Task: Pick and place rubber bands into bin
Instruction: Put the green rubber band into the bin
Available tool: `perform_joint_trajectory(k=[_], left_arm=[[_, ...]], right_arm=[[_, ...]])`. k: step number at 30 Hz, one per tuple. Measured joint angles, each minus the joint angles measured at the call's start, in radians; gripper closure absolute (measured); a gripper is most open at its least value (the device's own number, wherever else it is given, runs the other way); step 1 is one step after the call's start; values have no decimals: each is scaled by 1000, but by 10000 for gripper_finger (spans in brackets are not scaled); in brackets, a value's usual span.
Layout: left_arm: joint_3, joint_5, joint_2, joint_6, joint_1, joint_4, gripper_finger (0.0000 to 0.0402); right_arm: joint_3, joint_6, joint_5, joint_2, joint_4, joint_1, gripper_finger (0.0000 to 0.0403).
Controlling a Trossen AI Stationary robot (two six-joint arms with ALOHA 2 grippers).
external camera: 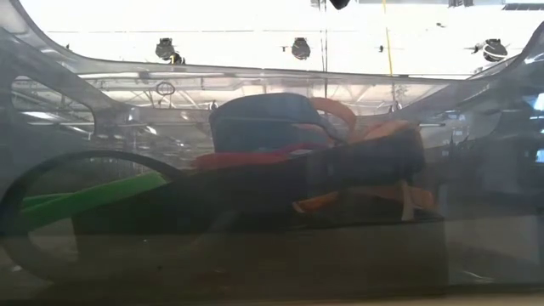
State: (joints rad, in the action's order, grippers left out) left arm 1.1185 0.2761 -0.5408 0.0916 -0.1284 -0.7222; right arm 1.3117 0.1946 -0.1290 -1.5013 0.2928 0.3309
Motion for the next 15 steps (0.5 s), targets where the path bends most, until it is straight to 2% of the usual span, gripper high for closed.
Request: perform_joint_trajectory(k=[4, 8, 11, 15], left_arm=[[-155, -40, 135, 24, 0, 94, 178], [-277, -74, 267, 23, 0, 154, 178], [-335, -151, 357, 29, 0, 181, 178], [-397, -256, 444, 42, 0, 193, 178]], right_arm=[[0, -37, 17, 42, 22, -105, 174], [0, -54, 141, 44, 67, -250, 176], [7, -81, 224, 20, 100, -357, 174], [91, -156, 239, -53, 214, -466, 171]])
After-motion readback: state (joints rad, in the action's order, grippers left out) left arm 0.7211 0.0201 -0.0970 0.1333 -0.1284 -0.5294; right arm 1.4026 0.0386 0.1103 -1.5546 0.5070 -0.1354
